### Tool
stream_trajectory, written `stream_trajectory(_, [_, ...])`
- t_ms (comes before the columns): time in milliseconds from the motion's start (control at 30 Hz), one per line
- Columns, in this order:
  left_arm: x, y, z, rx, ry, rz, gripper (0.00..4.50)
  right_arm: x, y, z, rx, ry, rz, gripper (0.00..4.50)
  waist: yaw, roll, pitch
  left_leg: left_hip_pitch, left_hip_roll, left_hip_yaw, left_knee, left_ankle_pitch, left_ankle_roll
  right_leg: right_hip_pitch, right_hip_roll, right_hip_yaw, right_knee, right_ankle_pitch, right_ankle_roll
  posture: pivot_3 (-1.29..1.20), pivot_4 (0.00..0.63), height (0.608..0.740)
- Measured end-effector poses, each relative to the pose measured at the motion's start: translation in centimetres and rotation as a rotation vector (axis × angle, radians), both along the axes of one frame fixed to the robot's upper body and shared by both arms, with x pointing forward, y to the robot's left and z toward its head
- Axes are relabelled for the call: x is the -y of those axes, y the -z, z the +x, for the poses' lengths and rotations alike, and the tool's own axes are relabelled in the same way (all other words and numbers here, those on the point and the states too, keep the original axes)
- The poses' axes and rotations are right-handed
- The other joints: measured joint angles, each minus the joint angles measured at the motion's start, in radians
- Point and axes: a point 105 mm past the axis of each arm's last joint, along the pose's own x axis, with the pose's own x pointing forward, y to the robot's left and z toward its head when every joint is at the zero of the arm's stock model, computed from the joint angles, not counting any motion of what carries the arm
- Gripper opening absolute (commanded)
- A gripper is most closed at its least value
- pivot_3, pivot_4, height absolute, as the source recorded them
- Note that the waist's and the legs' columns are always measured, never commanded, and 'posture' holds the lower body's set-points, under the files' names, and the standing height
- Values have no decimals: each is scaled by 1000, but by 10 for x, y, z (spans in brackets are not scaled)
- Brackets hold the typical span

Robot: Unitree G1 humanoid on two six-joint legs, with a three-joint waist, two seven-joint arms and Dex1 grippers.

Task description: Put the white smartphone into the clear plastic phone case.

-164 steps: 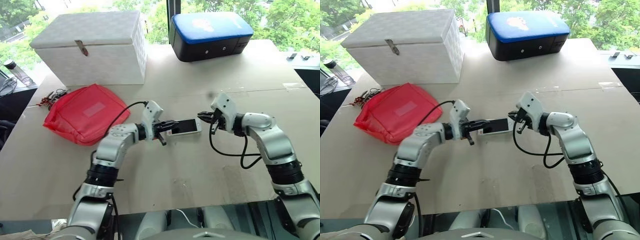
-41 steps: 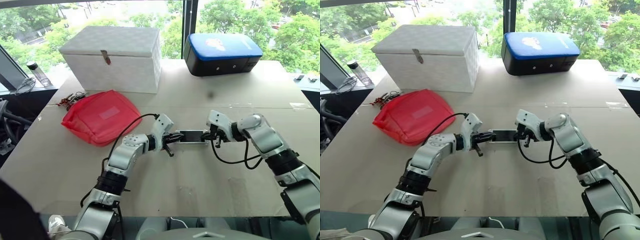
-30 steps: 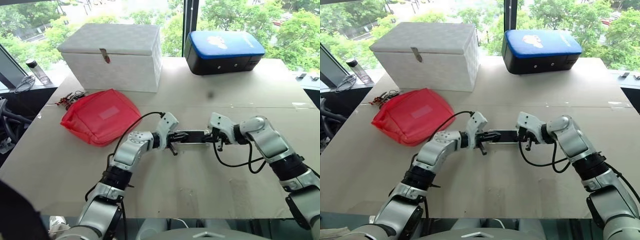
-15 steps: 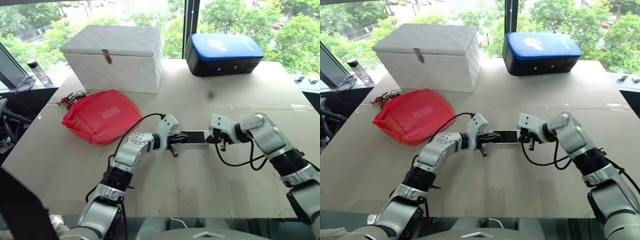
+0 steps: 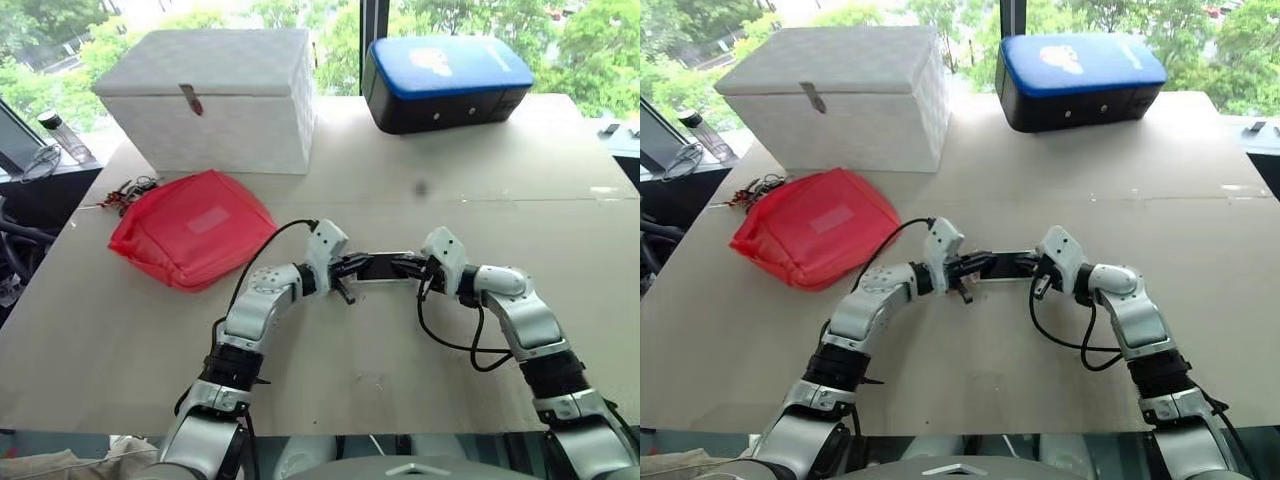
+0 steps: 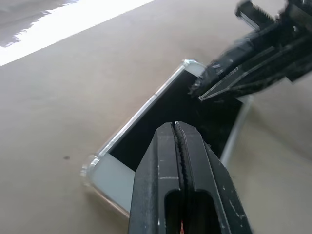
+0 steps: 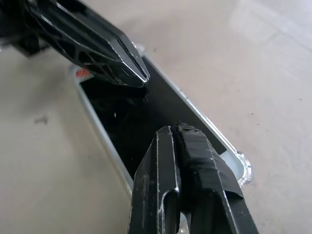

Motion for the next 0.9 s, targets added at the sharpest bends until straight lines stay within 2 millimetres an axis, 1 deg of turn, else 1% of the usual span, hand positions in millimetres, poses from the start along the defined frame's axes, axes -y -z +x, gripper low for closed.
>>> stream_trajectory(33, [2, -7, 0, 11, -12, -52, 759, 6, -3, 0, 13, 32, 21, 786, 0, 1, 1, -4, 0, -1, 2, 0, 0, -3, 0, -1, 0, 0, 0, 0, 150, 740])
stream_trajectory(67, [2, -15, -1, 19, -27, -118, 1204, 11, -4, -4, 29, 62, 47, 1231, 7, 0, 4, -11, -1, -1, 5, 0, 0, -10, -1, -1, 2, 0, 0, 0, 150, 740])
stream_trajectory(100, [-2, -23, 0, 32, -54, -171, 1709, 17, -6, -7, 44, 97, 72, 1736, 9, -1, 8, -15, -2, -1, 7, 0, 0, -12, -1, -1, 3, 0, 0, 0, 150, 740])
stream_trajectory(167, [-18, -39, 7, 63, -131, -236, 2639, 29, -10, -12, 60, 163, 111, 2636, 7, 1, 17, -19, -3, -1, 9, 0, 0, -15, -1, -1, 4, 0, 0, 0, 150, 740])
stream_trajectory(200, [-29, -47, 10, 76, -177, -270, 2909, 40, -11, -17, 69, 205, 114, 2891, 8, 1, 19, -24, -3, -1, 12, 0, 0, -19, -2, -1, 5, 0, 1, 0, 150, 740])
stream_trajectory(233, [-39, -51, 13, 74, -222, -296, 3604, 50, -10, -23, 65, 233, 107, 3576, 7, 2, 22, -24, -3, -1, 15, 0, 0, -19, -2, -2, 7, 0, 1, 0, 150, 740])
stream_trajectory(300, [-55, -55, 14, 58, -277, -327, 4427, 65, -10, -35, 54, 277, 96, 4405, 7, 1, 28, -24, -3, -1, 16, 0, 0, -19, -1, -2, 10, 0, 1, 0, 150, 740])
stream_trajectory(367, [-65, -54, 8, 42, -293, -334, 4474, 77, -7, -47, 31, 305, 85, 4463, 4, 2, 34, -24, -3, -1, 16, 0, 0, -19, -1, -1, 12, 0, 1, 0, 150, 740])
stream_trajectory(400, [-67, -53, 7, 36, -297, -333, 4474, 79, -7, -49, 28, 312, 84, 4463, 4, 2, 35, -24, -3, -1, 16, 0, 0, -20, -1, -1, 13, 0, 1, 0, 150, 740])
stream_trajectory(433, [-71, -51, -1, 21, -274, -309, 4474, 86, -8, -56, 23, 326, 84, 4463, 2, 2, 38, -24, -3, -1, 16, 0, 0, -20, -1, 0, 14, 0, 1, 0, 150, 740])
stream_trajectory(467, [-75, -47, -15, 11, -230, -256, 4474, 91, -10, -67, 17, 329, 73, 4463, -2, 4, 41, -24, -3, 0, 16, 0, 0, -21, -1, 1, 15, 0, 0, 0, 150, 740])
stream_trajectory(567, [-90, -41, -34, -14, -202, -182, 4474, 108, -10, -82, -6, 362, 47, 4463, -4, 4, 45, -24, -3, -1, 15, 0, 0, -21, -1, 1, 15, 0, 0, 0, 150, 740])
stream_trajectory(600, [-97, -39, -46, -13, -184, -136, 4474, 113, -11, -88, -8, 375, 41, 4463, -4, 4, 45, -24, -3, 0, 16, 0, 0, -21, -1, 1, 15, 0, 0, 0, 150, 740])
stream_trajectory(633, [-102, -37, -54, -17, -176, -104, 4474, 118, -12, -92, -12, 389, 36, 4463, -5, 5, 46, -24, -3, 0, 15, 0, 0, -21, -1, 1, 15, 0, 0, 0, 150, 740])
stream_trajectory(667, [-109, -33, -64, -31, -168, -61, 4474, 128, -12, -97, -19, 421, 26, 4463, -5, 5, 46, -23, -3, 0, 16, 0, 0, -21, -1, 1, 15, 0, 0, 0, 150, 740])
stream_trajectory(733, [-112, -29, -72, -47, -158, -47, 4474, 136, -15, -97, -4, 457, 16, 4463, -1, 6, 47, -23, -3, 0, 17, 0, 0, -20, -1, 1, 15, 0, 0, 0, 150, 740])
stream_trajectory(833, [-107, -20, -102, -77, -77, -2, 4474, 144, -18, -97, 26, 489, 0, 4463, 2, 6, 47, -23, -3, 0, 17, 0, 0, -19, -1, 1, 16, 0, 0, 0, 150, 740])
stream_trajectory(900, [-106, -16, -111, -91, -53, 5, 4474, 149, -14, -98, 23, 500, -8, 4463, 6, 6, 47, -23, -3, 0, 17, 0, 0, -19, -1, 0, 16, 0, 0, 0, 150, 740])
